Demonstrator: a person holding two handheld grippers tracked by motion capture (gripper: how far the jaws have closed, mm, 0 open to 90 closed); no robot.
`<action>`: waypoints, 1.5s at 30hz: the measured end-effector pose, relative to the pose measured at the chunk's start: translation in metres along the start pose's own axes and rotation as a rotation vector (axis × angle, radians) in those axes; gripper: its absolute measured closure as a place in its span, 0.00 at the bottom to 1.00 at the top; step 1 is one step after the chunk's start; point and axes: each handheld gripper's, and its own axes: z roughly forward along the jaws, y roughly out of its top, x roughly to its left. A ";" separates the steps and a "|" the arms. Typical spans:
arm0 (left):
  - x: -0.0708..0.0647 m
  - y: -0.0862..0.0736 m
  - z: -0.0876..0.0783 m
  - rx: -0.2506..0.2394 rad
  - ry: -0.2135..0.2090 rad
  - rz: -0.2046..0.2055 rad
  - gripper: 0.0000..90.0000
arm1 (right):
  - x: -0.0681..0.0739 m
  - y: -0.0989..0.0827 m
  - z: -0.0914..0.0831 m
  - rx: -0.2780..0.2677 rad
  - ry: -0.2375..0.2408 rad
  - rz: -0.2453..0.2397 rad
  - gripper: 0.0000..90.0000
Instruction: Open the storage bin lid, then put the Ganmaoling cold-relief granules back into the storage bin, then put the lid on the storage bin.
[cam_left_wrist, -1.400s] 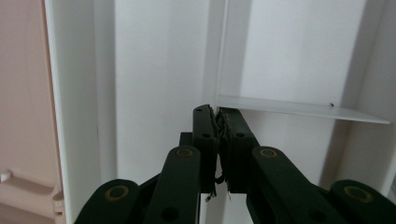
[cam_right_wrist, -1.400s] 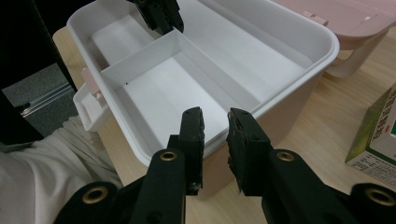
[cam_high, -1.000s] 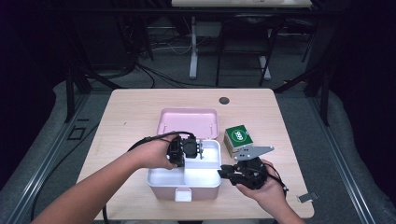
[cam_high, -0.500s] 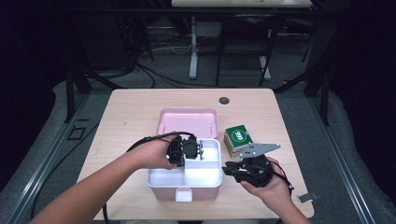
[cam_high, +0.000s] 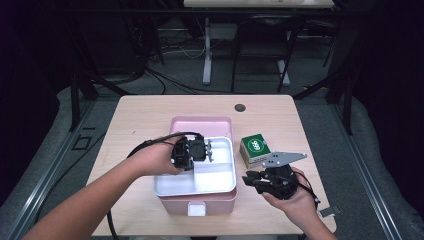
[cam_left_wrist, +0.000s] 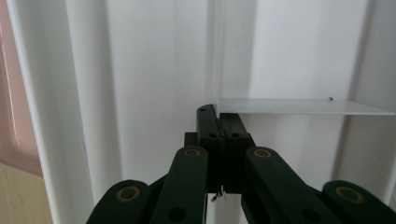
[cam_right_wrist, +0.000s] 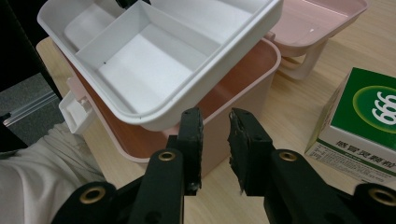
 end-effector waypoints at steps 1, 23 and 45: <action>0.000 -0.002 0.000 -0.002 -0.002 -0.008 0.99 | 0.000 0.000 0.001 0.000 0.003 -0.001 0.82; 0.028 -0.076 -0.024 -0.052 -0.034 -0.350 0.99 | 0.001 0.005 0.008 0.010 -0.002 -0.008 0.82; 0.051 -0.177 -0.020 -0.048 -0.004 -0.695 0.99 | 0.003 0.011 0.009 0.017 -0.003 -0.020 0.79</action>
